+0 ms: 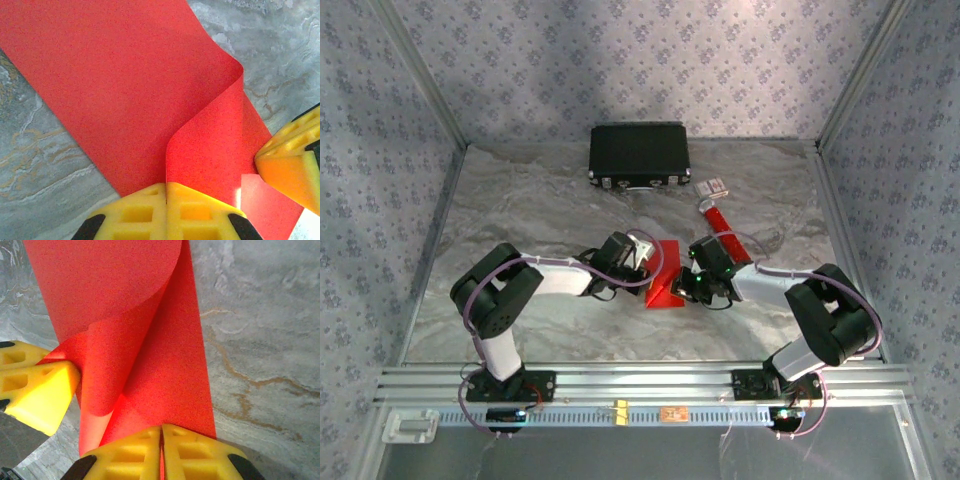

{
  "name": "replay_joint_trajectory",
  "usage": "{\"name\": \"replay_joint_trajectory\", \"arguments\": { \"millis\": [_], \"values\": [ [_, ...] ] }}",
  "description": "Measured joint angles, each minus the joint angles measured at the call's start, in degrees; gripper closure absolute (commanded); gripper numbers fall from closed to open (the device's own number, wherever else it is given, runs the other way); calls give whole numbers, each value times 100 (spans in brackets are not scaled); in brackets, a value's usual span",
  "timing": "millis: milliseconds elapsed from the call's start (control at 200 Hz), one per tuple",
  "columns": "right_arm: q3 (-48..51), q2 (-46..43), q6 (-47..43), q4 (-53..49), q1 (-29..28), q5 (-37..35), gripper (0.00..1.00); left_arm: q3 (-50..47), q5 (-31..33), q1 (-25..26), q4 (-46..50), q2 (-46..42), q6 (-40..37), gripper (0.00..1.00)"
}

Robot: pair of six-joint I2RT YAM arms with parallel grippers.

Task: Fold a paper plane with a square sheet of paper (pick it up from the middle)
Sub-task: Fold the triangle a second time at the center of the table.

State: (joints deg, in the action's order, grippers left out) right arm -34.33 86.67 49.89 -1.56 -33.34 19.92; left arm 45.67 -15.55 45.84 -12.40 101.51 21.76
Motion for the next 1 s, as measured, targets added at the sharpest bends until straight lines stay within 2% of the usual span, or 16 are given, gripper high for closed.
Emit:
{"name": "replay_joint_trajectory", "arguments": {
  "millis": [999],
  "values": [
    [-2,0,0,-4,-2,-2,89,74,-7,0,35,-35,-31,98]
  ]
}}
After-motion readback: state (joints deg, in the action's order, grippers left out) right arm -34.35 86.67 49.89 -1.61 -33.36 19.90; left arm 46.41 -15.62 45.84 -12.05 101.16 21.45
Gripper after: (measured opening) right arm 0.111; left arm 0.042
